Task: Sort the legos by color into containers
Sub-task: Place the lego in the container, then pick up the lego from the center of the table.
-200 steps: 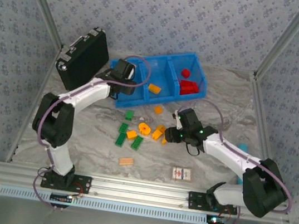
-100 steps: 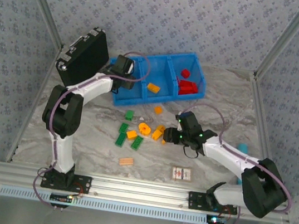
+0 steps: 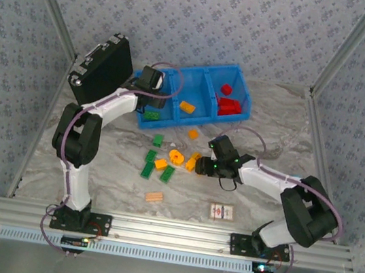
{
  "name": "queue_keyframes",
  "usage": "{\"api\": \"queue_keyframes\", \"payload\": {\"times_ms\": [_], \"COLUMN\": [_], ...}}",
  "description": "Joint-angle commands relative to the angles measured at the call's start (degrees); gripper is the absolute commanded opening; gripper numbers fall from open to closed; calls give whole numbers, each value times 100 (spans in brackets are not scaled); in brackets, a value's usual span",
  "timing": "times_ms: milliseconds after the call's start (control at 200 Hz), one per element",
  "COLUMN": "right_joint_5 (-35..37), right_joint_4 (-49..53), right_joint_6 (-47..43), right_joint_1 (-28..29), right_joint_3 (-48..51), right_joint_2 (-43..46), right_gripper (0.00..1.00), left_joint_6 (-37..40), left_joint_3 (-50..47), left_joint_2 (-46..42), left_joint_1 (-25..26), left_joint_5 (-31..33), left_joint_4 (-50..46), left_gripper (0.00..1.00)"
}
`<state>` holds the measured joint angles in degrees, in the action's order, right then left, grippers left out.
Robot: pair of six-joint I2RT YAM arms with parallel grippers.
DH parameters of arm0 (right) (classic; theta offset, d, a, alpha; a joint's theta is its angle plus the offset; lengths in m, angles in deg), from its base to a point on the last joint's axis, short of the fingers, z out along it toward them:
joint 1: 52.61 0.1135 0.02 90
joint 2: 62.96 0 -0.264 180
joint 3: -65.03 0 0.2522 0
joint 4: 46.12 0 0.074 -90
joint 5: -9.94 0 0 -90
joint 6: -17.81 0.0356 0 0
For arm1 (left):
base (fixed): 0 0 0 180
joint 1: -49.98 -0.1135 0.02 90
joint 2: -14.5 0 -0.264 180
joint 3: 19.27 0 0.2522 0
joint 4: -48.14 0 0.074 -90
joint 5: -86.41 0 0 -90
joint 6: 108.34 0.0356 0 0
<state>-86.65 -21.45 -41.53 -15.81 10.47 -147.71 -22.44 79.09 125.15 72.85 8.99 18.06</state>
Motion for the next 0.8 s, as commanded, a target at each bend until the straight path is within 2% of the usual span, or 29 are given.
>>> {"api": "queue_keyframes", "payload": {"times_ms": [0, 140, 480, 645, 795], "right_joint_5": [-79, -124, -147, -261, -255], "right_joint_4": [-35, -68, 248, 360, 693], "right_joint_6": [-24, -55, -437, -706, -1080], "right_joint_1": [45, 47, 22, -196, -290], "right_joint_3": [-186, -252, -434, -646, -934], "right_joint_2": [-201, -401, -575, -659, -548], "right_gripper": [54, 50, 29, 22, 18], "left_joint_6": [-52, -90, -284, -135, -36], "left_joint_3": [120, 219, 280, -113, -804], "left_joint_2": [-333, -637, -1836, -2417, -2921], "left_joint_1": [-46, -37, -66, -116, -116], "left_joint_5": [-138, -233, -667, -1210, -1387], "left_joint_4": [-65, -141, -439, -829, -1030], "left_gripper": [77, 77, 78, 78, 78]}}
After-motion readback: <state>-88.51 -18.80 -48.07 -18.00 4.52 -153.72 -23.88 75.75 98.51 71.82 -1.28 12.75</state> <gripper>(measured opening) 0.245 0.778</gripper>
